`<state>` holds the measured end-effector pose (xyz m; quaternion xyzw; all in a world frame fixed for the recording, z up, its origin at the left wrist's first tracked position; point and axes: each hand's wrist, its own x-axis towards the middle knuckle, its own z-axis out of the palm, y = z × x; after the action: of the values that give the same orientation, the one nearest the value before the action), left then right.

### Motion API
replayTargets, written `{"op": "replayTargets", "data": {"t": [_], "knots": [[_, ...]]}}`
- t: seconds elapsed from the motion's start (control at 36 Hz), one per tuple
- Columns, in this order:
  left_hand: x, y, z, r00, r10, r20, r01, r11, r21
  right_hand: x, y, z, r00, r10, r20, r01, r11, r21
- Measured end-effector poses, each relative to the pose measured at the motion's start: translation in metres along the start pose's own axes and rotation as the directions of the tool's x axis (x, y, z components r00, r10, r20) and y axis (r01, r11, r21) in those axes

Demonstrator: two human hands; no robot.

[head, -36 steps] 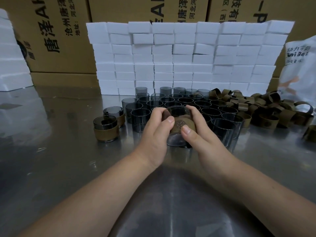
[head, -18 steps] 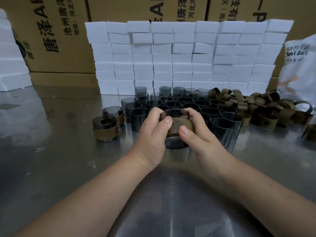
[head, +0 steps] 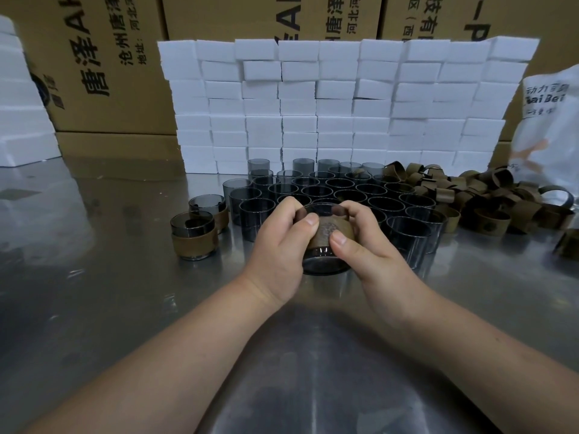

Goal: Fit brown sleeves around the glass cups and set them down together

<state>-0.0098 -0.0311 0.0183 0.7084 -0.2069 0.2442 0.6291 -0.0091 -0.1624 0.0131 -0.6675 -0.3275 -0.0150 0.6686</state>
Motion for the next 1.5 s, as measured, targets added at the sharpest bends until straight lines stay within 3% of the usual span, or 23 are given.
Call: {"op": "replayTargets", "data": {"t": [0.31, 0.61, 0.81, 0.94, 1.06, 1.5], "knots": [[-0.001, 0.002, -0.001, 1.000, 0.014, 0.011, -0.014, 1.000, 0.012, -0.001, 0.000, 0.001, 1.000, -0.002, -0.017, 0.002, 1.000, 0.018], [-0.001, -0.002, -0.001, 0.998, 0.059, 0.006, -0.059, 0.998, 0.020, -0.001, -0.002, 0.001, 0.999, 0.013, -0.035, -0.017, 0.995, -0.097], [-0.002, -0.006, 0.001, 0.997, 0.069, -0.026, -0.070, 0.997, -0.019, -0.001, -0.003, 0.010, 0.982, 0.016, -0.189, -0.034, 0.995, -0.089], [-0.005, -0.007, 0.000, 0.980, 0.142, 0.139, -0.176, 0.946, 0.272, 0.000, -0.008, 0.010, 0.959, 0.047, -0.280, -0.090, 0.985, -0.145], [-0.004, -0.008, 0.002, 0.976, 0.120, 0.180, -0.186, 0.889, 0.417, 0.000, -0.008, 0.008, 0.967, 0.084, -0.241, -0.122, 0.982, -0.146], [-0.005, -0.001, 0.004, 0.978, 0.117, 0.172, -0.187, 0.859, 0.476, -0.002, -0.010, 0.007, 0.971, 0.078, -0.224, -0.112, 0.984, -0.141]]}}
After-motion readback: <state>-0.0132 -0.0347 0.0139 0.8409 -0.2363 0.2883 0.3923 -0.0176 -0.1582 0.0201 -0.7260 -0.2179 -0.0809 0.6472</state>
